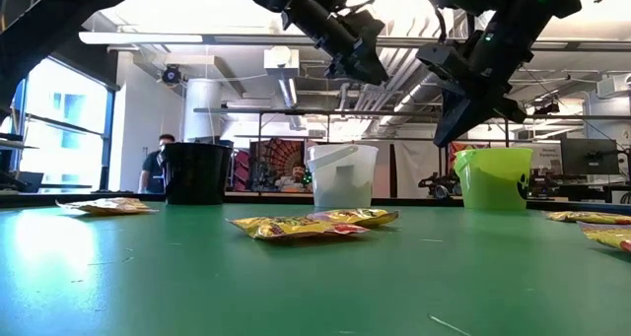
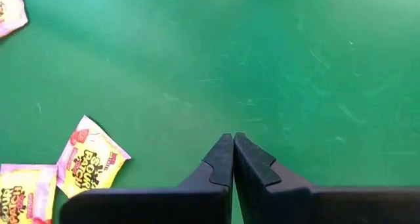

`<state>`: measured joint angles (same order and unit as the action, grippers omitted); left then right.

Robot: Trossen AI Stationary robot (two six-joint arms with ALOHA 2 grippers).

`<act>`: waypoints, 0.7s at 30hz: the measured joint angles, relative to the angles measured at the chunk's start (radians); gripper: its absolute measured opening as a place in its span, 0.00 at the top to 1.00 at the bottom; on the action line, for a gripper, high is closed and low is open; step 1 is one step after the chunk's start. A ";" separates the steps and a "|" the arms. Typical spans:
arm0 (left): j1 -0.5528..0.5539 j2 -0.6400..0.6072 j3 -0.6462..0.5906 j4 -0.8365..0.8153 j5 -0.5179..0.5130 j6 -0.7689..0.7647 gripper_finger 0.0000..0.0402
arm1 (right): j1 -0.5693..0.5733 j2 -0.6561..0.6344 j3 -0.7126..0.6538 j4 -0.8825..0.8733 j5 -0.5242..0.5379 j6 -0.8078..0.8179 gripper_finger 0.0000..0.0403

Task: Sort candy by brand, put in halloween buckets
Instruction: Put the white candy into the white bucket

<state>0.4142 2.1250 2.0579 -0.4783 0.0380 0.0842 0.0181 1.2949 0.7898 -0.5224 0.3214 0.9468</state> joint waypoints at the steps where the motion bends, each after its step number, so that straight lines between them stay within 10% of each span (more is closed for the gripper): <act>1: -0.004 0.000 0.000 0.007 -0.010 -0.003 0.74 | 0.000 0.000 0.000 0.002 0.000 -0.015 1.00; 21: -0.180 0.001 -0.200 0.297 -0.253 -0.109 0.94 | -0.019 0.000 0.000 0.012 -0.068 -0.274 1.00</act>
<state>0.2343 2.1258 1.8582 -0.1809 -0.2154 -0.0246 -0.0006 1.2949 0.7898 -0.5106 0.2534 0.6724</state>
